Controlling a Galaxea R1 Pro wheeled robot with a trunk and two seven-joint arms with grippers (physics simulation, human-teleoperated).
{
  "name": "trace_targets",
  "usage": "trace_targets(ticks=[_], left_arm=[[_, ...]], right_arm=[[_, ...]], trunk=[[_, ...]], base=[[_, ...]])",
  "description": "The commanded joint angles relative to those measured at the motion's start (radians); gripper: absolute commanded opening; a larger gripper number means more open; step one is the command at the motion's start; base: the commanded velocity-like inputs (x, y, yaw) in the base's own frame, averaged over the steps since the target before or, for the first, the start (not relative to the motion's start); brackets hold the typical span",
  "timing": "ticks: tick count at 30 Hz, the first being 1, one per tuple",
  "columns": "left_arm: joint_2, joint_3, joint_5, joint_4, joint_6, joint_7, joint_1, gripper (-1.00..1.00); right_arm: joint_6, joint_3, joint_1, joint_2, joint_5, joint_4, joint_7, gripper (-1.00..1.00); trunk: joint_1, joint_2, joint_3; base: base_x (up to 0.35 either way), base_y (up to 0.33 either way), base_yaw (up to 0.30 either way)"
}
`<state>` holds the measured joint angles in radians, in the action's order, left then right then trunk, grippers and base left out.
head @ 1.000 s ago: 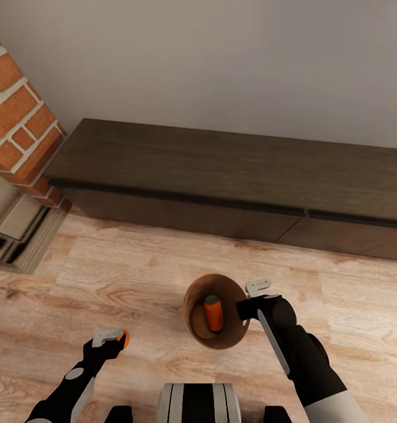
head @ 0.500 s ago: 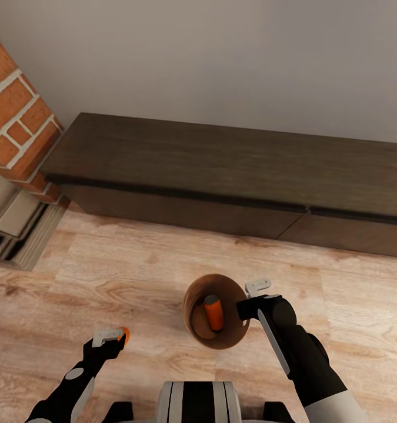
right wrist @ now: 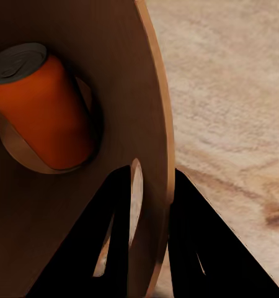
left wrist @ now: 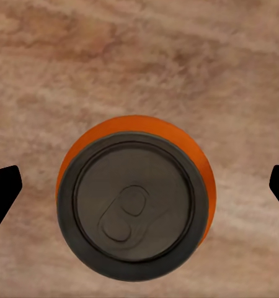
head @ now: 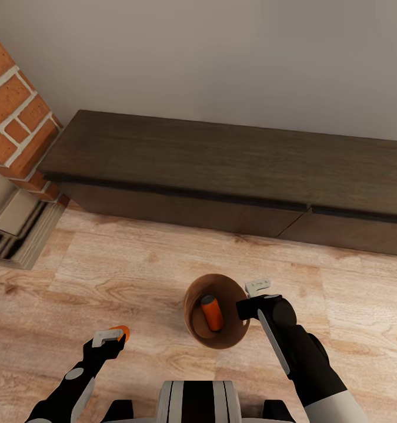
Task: Put the three can of soda from the living room inside the tash can in the kitchen.
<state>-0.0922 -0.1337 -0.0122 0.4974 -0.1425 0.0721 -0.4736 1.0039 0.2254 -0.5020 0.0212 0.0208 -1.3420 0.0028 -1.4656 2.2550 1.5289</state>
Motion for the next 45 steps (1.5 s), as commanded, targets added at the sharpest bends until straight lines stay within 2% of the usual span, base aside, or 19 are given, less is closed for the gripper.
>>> trace_targets(ticks=[1, 4, 12, 15, 45], left_arm=[[0.000, 0.000, 0.000, 0.000, 0.000, 0.000, 0.000, 1.00], [0.000, 0.000, 0.000, 0.000, 0.000, 0.000, 0.000, 1.00], [0.000, 0.000, 0.000, -0.001, 0.000, 0.000, 0.000, 1.00], [0.000, 0.000, 0.000, 0.000, 0.000, 0.000, 0.000, 1.00], [0.000, 0.000, 0.000, 0.000, 0.000, 0.000, 0.000, 1.00]], right_arm=[[-0.001, -0.001, 0.000, 0.000, -0.024, 0.001, 0.009, -1.00], [-0.001, -0.001, 0.000, 0.000, -0.024, 0.001, 0.009, -1.00], [-0.001, 0.000, 0.000, 0.000, -0.024, 0.001, 0.009, -1.00], [-0.001, 0.000, 0.000, 0.000, -0.024, 0.001, 0.009, -1.00], [-0.001, -0.001, 0.000, 0.000, -0.024, 0.001, 0.009, -1.00]], trunk=[[0.000, 0.000, 0.000], [-0.008, 0.014, 0.006], [-0.008, 0.014, 0.007], [-0.019, 0.035, 0.016], [-0.019, 0.035, 0.016]], base=[[0.000, 0.000, 0.000], [0.000, 0.000, 0.000], [0.000, 0.000, 0.000], [0.000, 0.000, 0.000], [-0.001, 0.000, 0.000]])
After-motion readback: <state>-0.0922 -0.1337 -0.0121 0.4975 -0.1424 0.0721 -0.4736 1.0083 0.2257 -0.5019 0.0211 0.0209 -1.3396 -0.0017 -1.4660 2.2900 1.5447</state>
